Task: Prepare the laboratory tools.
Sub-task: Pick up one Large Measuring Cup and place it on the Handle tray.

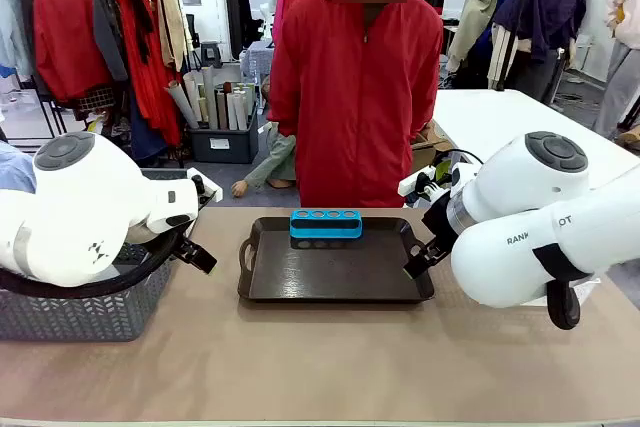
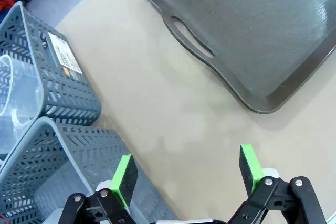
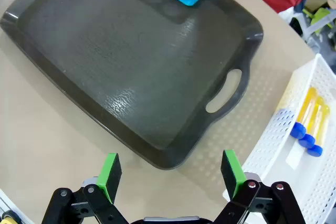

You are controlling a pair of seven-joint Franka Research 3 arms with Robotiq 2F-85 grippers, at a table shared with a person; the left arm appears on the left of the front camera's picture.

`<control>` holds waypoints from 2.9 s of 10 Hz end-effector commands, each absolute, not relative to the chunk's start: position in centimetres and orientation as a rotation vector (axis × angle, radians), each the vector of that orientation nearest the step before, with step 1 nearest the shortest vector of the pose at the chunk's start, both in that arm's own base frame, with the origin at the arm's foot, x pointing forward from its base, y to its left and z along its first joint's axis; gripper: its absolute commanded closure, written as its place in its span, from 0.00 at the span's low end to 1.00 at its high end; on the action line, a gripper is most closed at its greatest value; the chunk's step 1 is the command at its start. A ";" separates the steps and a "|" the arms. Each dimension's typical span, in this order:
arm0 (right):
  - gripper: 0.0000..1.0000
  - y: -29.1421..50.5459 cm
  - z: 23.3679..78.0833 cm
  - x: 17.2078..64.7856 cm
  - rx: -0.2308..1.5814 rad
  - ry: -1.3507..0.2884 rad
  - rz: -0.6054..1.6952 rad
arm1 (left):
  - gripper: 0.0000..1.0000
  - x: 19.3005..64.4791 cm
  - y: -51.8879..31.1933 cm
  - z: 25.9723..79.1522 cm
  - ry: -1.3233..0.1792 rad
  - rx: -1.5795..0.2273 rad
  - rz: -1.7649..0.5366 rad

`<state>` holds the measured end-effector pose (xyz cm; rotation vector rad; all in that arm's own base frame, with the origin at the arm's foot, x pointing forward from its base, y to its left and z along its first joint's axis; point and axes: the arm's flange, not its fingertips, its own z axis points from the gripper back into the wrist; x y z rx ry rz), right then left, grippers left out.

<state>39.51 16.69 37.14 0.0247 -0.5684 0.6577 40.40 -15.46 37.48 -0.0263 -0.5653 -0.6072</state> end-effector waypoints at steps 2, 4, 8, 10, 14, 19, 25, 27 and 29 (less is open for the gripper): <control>0.00 16.7 37.1 39.5 0.025 -0.569 0.658 | 0.00 40.4 -15.5 37.6 -0.567 -0.026 -0.607; 0.00 16.7 37.1 39.5 0.025 -0.569 0.658 | 0.00 40.4 -15.5 37.6 -0.567 -0.026 -0.607; 0.00 16.7 37.1 39.5 0.025 -0.569 0.658 | 0.00 40.4 -15.5 37.6 -0.567 -0.026 -0.607; 0.00 16.7 37.1 39.5 0.025 -0.569 0.658 | 0.00 40.4 -15.5 37.6 -0.567 -0.026 -0.607; 0.00 16.7 37.1 39.5 0.025 -0.569 0.658 | 0.00 40.4 -15.5 37.6 -0.567 -0.026 -0.607; 0.00 16.7 37.1 39.5 0.025 -0.569 0.658 | 0.00 40.4 -15.5 37.6 -0.567 -0.026 -0.607; 0.00 17.1 37.0 38.6 0.044 -0.561 0.689 | 0.00 39.5 -16.3 37.5 -0.573 -0.045 -0.658; 0.00 17.1 37.3 38.1 0.070 -0.539 0.716 | 0.00 38.5 -16.2 38.2 -0.614 -0.047 -0.698; 0.00 17.2 38.7 37.9 0.140 -0.513 0.736 | 0.00 37.6 -15.6 38.6 -0.654 -0.062 -0.770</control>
